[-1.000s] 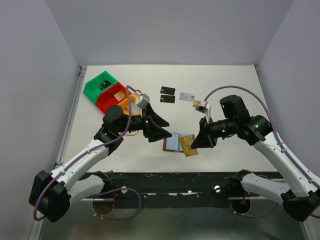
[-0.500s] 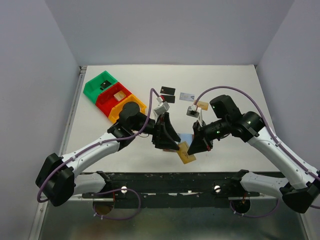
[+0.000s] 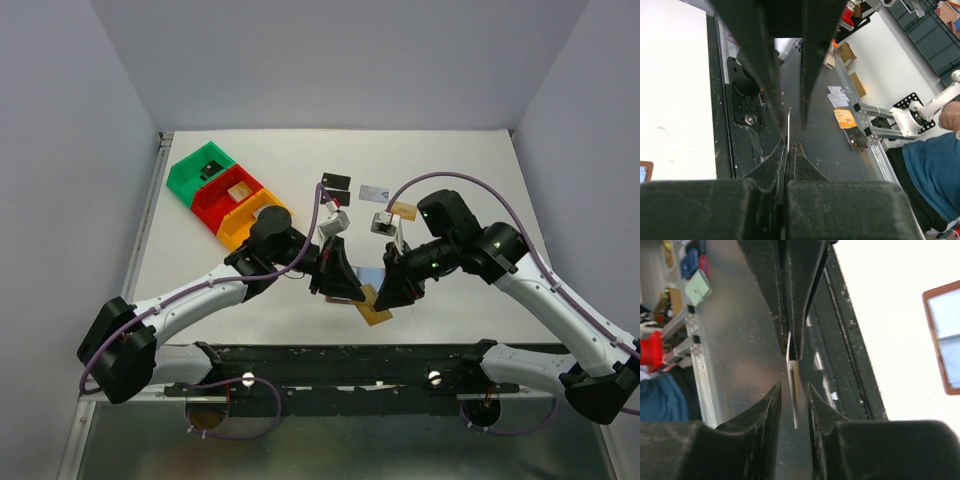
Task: Take the credit cards out of the card holder
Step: Place the credit card at the center of the board.
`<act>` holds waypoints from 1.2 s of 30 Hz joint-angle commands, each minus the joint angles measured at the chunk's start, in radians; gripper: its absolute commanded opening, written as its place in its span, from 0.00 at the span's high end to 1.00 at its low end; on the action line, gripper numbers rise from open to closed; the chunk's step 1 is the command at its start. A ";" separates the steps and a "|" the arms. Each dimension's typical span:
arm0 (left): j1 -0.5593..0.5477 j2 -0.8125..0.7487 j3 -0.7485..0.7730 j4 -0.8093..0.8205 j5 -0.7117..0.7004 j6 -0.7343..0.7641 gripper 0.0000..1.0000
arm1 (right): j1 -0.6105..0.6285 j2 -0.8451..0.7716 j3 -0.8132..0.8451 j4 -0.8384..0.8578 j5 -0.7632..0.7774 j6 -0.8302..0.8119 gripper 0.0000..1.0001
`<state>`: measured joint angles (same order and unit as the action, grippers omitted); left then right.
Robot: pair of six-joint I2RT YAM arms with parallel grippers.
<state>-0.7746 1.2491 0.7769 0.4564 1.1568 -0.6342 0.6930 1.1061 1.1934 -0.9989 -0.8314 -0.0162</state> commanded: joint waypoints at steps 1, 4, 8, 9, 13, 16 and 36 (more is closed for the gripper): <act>0.004 -0.028 -0.031 0.062 -0.055 0.002 1.00 | 0.008 -0.043 0.034 0.058 0.179 0.076 0.58; 0.049 -0.075 -0.088 0.157 -0.166 -0.057 1.00 | 0.007 -0.164 -0.040 0.240 0.427 0.221 0.49; 0.138 -0.143 -0.217 0.413 -0.365 -0.203 1.00 | -0.016 -0.330 -0.205 0.531 0.578 0.358 0.30; 0.144 -0.161 -0.231 0.425 -0.405 -0.205 1.00 | -0.032 -0.341 -0.215 0.551 0.557 0.375 0.29; 0.167 -0.200 -0.286 0.557 -0.515 -0.248 1.00 | -0.052 -0.357 -0.296 0.687 0.479 0.472 0.28; 0.211 -0.185 -0.349 0.782 -0.566 -0.362 1.00 | -0.067 -0.373 -0.366 0.814 0.422 0.533 0.28; 0.273 -0.050 -0.366 1.142 -0.503 -0.622 1.00 | -0.121 -0.275 -0.459 1.106 0.233 0.667 0.44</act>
<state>-0.5049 1.2270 0.4088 1.2930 0.6632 -1.2446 0.5800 0.8223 0.7464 0.0650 -0.5678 0.6361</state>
